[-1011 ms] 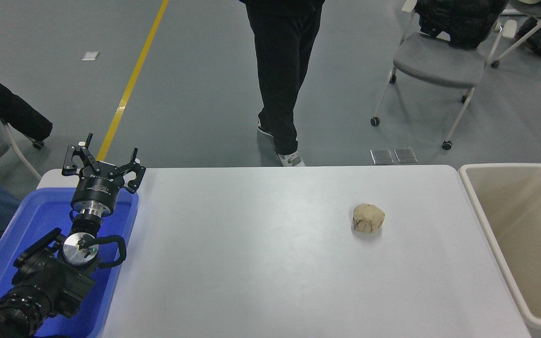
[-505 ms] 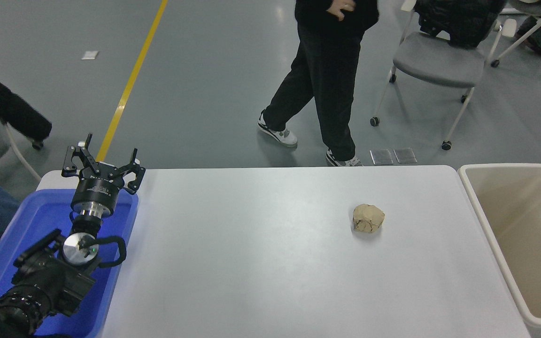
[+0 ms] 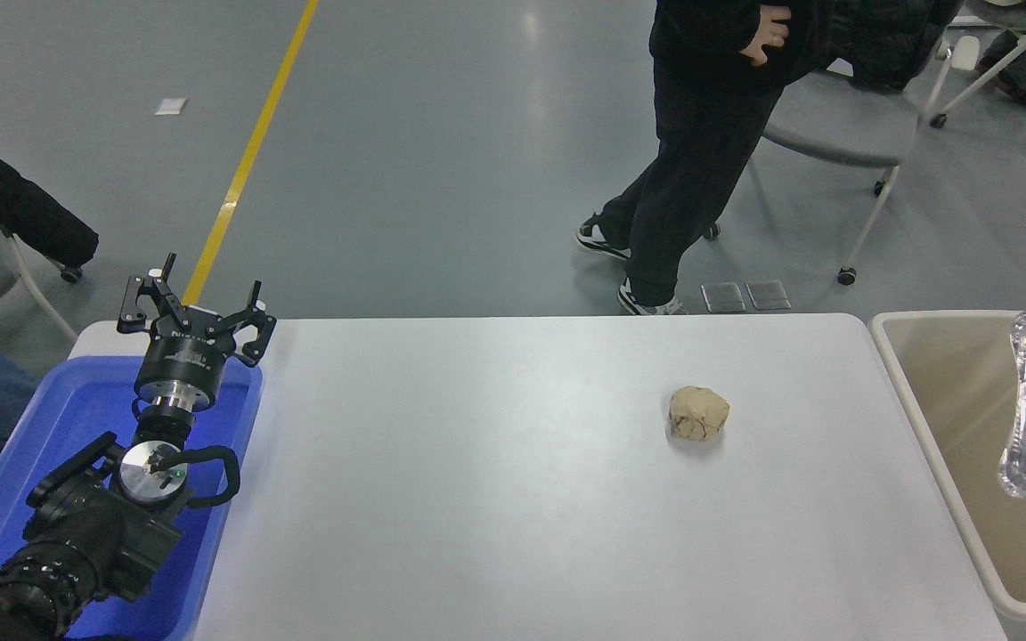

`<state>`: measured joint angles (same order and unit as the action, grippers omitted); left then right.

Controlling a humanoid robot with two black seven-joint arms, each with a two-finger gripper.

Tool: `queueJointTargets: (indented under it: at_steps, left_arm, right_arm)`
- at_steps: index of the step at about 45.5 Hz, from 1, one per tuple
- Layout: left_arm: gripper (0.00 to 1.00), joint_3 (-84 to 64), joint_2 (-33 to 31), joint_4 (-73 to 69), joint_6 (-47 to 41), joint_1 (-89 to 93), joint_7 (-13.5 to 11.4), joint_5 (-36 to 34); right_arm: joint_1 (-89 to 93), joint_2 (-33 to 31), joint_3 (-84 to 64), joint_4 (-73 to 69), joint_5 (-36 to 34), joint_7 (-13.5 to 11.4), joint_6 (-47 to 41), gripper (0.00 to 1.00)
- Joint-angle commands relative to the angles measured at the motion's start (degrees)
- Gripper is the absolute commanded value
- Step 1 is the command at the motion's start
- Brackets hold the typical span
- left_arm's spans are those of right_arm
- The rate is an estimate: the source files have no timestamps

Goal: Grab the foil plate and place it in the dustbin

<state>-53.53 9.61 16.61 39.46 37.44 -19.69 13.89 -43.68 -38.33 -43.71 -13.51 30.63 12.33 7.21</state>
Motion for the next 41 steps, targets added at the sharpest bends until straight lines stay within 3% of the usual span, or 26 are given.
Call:
queueJointTargets:
  at_steps: [1,5,13,14,41]
  left_arm:
    - [0.99,0.0,0.0,0.0,0.0,0.0,0.0,0.0]
    - [0.99,-0.1,0.0,0.0,0.0,0.0,0.0,0.0]
    - [0.99,0.0,0.0,0.0,0.0,0.0,0.0,0.0]
    - [0.99,0.0,0.0,0.0,0.0,0.0,0.0,0.0]
    - [0.99,0.0,0.1,0.0,0.1,0.0,0.0,0.0]
  right_arm:
    - [1.2,0.8,0.1,1.2,-0.9,-0.1,0.6,0.0]
    - [1.1,0.7,0.9,1.2,-2.3,-0.1,0.7,0.04]
    - [1.3,0.2,5.9,1.2,-4.3,0.0,0.7,0.97]
    - [1.3,0.2,6.7,1.1,-4.3,0.0,0.6,1.0]
    - [1.7,0.0,8.7,0.6,-4.3,0.1,0.4,1.0]
